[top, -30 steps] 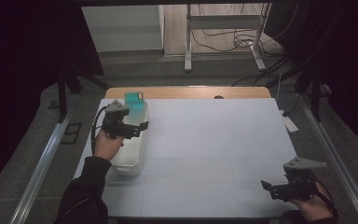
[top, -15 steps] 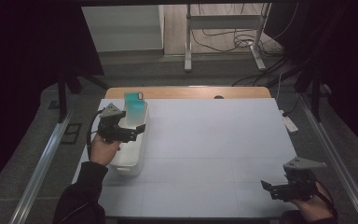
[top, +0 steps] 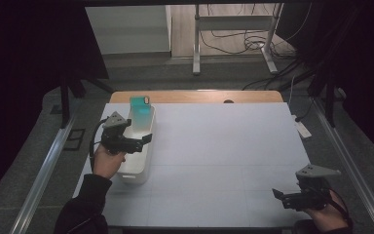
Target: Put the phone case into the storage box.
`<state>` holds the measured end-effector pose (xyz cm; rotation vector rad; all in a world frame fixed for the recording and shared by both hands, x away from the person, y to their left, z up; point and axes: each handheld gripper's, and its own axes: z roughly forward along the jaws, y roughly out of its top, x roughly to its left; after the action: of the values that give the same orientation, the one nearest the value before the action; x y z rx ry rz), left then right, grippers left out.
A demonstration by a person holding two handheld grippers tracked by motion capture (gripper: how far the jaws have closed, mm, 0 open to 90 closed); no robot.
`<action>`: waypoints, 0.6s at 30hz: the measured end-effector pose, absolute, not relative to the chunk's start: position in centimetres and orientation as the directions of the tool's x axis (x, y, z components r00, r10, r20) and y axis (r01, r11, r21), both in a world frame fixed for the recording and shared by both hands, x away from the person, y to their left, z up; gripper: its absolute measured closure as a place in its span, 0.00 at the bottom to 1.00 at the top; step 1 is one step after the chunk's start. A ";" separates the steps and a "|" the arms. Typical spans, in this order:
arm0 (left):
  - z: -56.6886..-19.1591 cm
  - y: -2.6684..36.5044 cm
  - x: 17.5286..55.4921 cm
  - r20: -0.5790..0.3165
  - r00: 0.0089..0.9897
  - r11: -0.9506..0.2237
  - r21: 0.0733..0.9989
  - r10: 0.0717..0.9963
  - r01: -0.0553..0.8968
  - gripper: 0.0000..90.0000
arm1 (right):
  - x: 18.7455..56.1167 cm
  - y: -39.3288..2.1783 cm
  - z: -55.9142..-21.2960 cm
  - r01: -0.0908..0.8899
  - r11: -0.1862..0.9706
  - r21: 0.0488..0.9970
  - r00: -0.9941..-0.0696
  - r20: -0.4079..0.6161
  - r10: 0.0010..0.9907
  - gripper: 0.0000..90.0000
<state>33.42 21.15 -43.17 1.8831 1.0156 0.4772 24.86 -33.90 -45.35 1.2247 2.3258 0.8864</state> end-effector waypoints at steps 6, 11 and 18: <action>-43.1 21.1 32.8 -0.090 0.587 -0.238 0.857 0.805 0.458 0.00 | 24.9 -33.9 -45.4 0.600 0.428 0.675 -0.557 -0.031 0.830 0.00; -43.2 21.1 32.3 -0.099 0.588 -0.236 0.853 0.803 0.466 0.00 | 24.8 -33.8 -45.4 0.600 0.431 0.674 -0.558 -0.033 0.829 0.00; -43.2 21.3 31.7 -0.105 0.588 -0.230 0.855 0.802 0.466 0.00 | 24.8 -33.8 -45.4 0.600 0.431 0.674 -0.559 -0.033 0.829 0.00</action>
<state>31.68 21.29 -43.18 1.8765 1.0224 0.4483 24.84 -33.83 -45.36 1.2202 2.3292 0.8802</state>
